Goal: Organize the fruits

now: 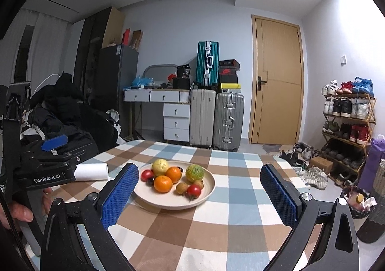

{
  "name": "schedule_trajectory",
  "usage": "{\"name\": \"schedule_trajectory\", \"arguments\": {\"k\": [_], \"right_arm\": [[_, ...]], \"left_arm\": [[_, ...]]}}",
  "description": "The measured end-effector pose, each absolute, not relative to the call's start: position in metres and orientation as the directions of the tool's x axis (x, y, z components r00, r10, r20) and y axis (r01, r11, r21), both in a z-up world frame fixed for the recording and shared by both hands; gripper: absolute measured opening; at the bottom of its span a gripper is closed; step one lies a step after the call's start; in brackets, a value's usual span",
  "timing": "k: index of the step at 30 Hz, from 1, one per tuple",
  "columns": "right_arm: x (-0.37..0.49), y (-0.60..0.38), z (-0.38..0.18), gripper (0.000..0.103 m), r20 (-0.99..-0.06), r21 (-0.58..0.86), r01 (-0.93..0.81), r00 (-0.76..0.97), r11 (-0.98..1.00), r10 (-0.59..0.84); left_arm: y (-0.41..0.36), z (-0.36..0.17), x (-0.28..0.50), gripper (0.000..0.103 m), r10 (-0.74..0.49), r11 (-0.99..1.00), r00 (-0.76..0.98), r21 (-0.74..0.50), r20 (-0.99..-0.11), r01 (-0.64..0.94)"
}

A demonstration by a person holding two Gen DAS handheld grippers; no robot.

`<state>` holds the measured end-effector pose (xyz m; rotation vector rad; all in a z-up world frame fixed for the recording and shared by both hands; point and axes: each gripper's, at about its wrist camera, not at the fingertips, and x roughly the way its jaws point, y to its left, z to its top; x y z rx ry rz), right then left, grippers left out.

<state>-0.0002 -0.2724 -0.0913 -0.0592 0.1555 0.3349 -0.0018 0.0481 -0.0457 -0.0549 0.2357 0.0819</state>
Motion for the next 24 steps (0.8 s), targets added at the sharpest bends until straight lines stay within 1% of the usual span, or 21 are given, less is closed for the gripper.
{"name": "schedule_trajectory", "arguments": {"k": [2,6,10,12,16,20,21,24], "right_arm": [[0.003,-0.273,-0.096,0.103,-0.171,-0.027,-0.338,0.929,0.941,0.328],[0.010,-0.268,-0.105,0.103,-0.202,-0.039,-0.342,0.923,0.939,0.328],[0.019,-0.268,-0.111,0.103,-0.236,-0.023,-0.348,0.913,0.937,0.333],[0.024,-0.269,-0.113,0.103,-0.255,-0.010,-0.346,0.908,0.938,0.332],[0.034,-0.277,-0.117,0.103,-0.295,0.038,-0.331,0.898,0.943,0.327],[0.032,-0.273,-0.116,0.103,-0.295,0.015,-0.332,0.900,0.943,0.322],[0.031,-0.271,-0.116,0.103,-0.294,0.007,-0.343,0.897,0.939,0.330],[0.033,-0.271,-0.117,0.103,-0.306,0.012,-0.349,0.891,0.937,0.336]], "left_arm": [[0.045,-0.051,0.001,0.102,0.079,0.996,0.969,-0.025,-0.233,-0.087],[0.042,-0.056,0.009,0.102,0.080,0.996,0.962,-0.010,-0.260,-0.085],[0.041,-0.062,0.028,0.102,0.083,0.996,0.936,-0.001,-0.343,-0.089],[0.039,-0.063,0.031,0.102,0.076,0.997,0.936,0.010,-0.343,-0.078],[0.029,-0.062,0.027,0.102,0.072,0.997,0.947,0.042,-0.314,-0.062],[0.038,-0.066,0.032,0.102,0.088,0.996,0.942,0.000,-0.324,-0.093],[0.038,-0.060,0.023,0.102,0.094,0.995,0.943,-0.004,-0.320,-0.100],[0.036,-0.059,0.023,0.102,0.091,0.996,0.946,0.007,-0.312,-0.093]]}}
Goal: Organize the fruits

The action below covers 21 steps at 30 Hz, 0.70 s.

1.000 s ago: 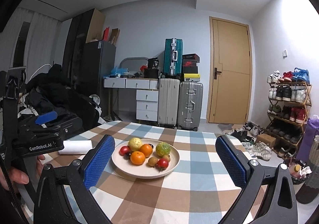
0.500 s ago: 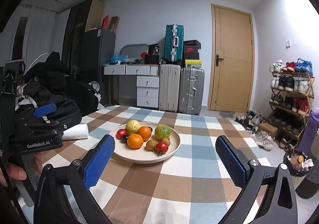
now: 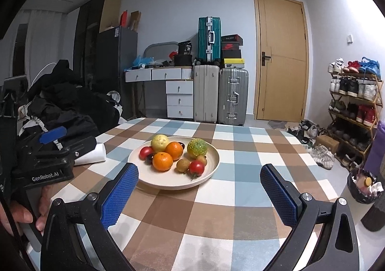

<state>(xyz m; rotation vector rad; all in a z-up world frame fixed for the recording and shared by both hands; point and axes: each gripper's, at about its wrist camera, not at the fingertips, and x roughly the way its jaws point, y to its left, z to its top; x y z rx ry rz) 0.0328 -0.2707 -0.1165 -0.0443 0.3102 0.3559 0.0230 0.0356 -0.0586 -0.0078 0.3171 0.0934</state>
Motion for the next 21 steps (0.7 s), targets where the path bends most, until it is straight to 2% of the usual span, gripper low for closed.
{"name": "schedule_trajectory", "arguments": {"k": [6,21], "right_arm": [[0.0374,-0.2721,-0.1172,0.103,-0.333,0.022,-0.333,0.886,0.943,0.321],[0.0311,-0.2736,-0.1157,0.103,-0.302,0.019,-0.338,0.895,0.941,0.327]], "left_arm": [[0.0333,-0.0592,0.0237,0.102,0.091,0.996,0.946,0.005,-0.310,-0.094],[0.0329,-0.0577,0.0203,0.102,0.091,0.996,0.947,0.004,-0.310,-0.094]]}}
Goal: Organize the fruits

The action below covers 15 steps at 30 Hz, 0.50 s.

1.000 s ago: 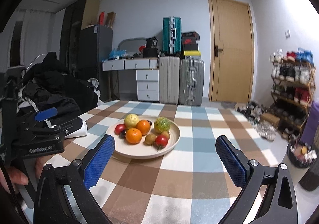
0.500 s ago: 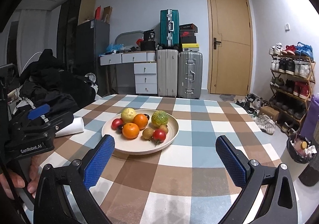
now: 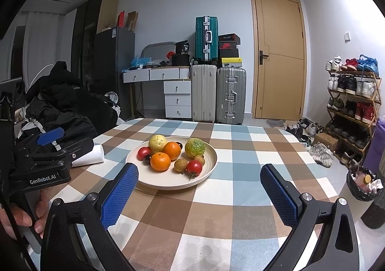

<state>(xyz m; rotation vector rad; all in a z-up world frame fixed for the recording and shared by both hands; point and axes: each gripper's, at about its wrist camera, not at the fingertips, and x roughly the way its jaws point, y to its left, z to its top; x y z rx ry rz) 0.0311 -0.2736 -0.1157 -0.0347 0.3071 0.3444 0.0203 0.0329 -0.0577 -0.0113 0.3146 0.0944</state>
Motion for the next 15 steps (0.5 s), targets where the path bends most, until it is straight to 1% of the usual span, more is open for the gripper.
{"name": "schedule_trajectory", "arguments": {"k": [15], "right_arm": [[0.0313,-0.2726,-0.1151,0.103,-0.297,0.019,-0.337,0.897,0.941,0.328]], "left_arm": [[0.0331,-0.0576,0.0202,0.102,0.091,0.996,0.947,0.004,-0.309,-0.094]]}}
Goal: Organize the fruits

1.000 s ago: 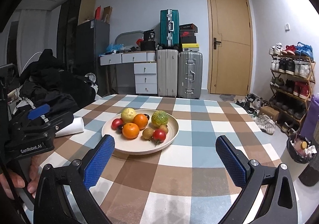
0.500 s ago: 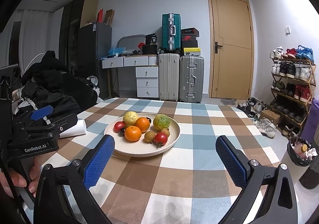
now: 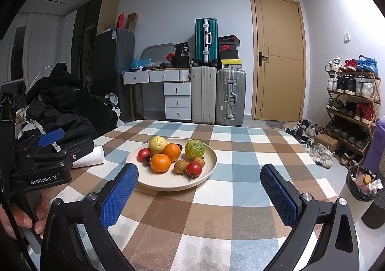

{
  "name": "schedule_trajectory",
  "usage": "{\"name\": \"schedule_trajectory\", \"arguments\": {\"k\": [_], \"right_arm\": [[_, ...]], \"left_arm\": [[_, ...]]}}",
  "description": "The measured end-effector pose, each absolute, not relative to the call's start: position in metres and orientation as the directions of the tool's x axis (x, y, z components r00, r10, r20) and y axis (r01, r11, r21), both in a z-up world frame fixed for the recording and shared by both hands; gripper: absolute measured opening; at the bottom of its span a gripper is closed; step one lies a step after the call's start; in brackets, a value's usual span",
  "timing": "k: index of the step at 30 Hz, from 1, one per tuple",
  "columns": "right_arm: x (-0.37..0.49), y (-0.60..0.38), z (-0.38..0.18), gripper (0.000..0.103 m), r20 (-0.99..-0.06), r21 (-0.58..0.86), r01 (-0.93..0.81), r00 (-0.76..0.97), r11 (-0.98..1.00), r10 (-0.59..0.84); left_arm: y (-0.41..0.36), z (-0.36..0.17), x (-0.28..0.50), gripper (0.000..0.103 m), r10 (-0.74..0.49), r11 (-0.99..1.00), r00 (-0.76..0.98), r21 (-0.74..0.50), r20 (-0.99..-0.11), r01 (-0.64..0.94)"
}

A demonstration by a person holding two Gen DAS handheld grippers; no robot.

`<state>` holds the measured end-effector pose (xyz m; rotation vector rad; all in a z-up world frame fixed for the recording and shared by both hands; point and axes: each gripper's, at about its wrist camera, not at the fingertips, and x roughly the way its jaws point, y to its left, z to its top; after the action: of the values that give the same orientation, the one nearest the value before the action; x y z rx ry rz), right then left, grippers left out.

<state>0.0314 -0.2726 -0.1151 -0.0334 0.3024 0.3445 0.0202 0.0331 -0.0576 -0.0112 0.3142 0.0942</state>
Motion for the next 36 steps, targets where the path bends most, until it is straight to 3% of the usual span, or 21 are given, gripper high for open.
{"name": "schedule_trajectory", "arguments": {"k": [36], "right_arm": [[0.0314,-0.2718,-0.1159,0.103,-0.296,0.019,-0.337,0.897,0.941,0.327]], "left_arm": [[0.0331,-0.0565,0.0190,0.102,0.091,0.995,0.947,0.002,-0.308,-0.095]]}}
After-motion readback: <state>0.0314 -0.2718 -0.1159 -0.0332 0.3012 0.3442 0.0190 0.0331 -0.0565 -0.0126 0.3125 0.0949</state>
